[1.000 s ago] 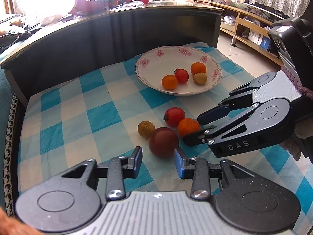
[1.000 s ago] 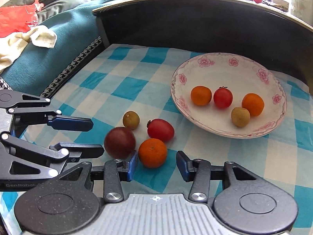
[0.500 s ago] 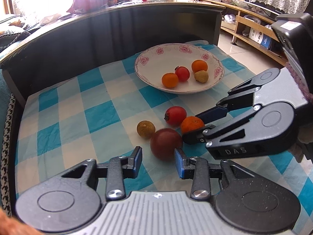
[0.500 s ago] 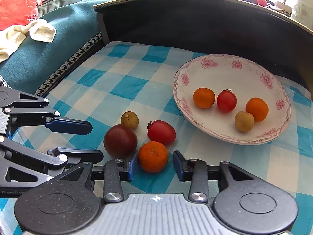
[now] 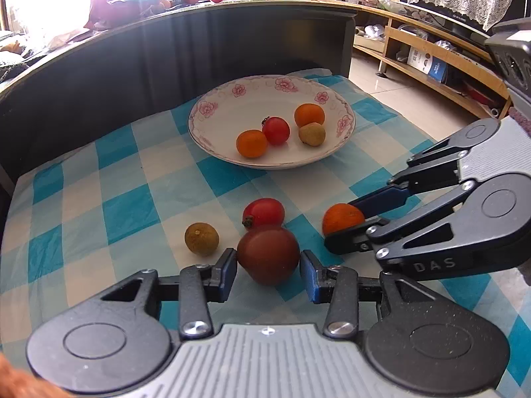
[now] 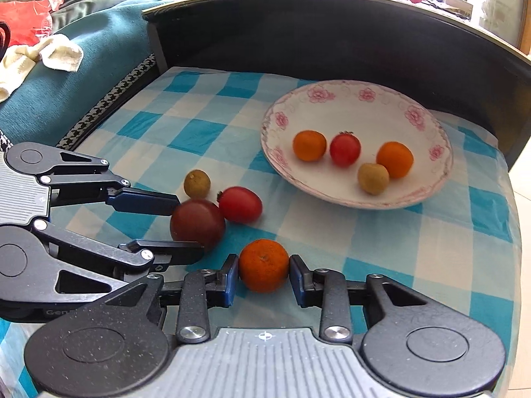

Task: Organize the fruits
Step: 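Grasp the dark plum with the left gripper while the right gripper grasps an orange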

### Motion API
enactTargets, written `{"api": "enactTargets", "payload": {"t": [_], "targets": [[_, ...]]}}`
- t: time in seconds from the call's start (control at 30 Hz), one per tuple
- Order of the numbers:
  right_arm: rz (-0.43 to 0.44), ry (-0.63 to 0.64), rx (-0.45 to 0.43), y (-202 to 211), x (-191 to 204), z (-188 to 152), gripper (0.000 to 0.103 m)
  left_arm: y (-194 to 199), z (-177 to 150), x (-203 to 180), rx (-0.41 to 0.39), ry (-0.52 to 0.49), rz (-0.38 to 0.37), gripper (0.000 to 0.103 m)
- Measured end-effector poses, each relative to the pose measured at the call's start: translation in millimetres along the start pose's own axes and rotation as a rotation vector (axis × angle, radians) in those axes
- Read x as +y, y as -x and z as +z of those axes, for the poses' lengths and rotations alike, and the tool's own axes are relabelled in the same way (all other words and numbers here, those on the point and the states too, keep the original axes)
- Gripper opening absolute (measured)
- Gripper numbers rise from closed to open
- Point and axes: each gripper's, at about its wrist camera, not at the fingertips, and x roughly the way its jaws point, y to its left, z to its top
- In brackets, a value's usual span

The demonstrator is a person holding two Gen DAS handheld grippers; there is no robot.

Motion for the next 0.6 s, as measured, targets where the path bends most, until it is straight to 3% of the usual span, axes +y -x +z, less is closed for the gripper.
{"api": "enactTargets", "payload": {"t": [0.27,0.6], "targets": [[-0.008,-0.035,-0.001,7.1,-12.0,-6.5,0.027,-11.6,1.0,-4.6,0.001,0.009,0.002,0.050],[-0.057,0.009,-0.003,13.9,-11.5,-8.7,0.027,2.1,-7.0,-12.8,0.035,-0.036,0.002,0.049]]}}
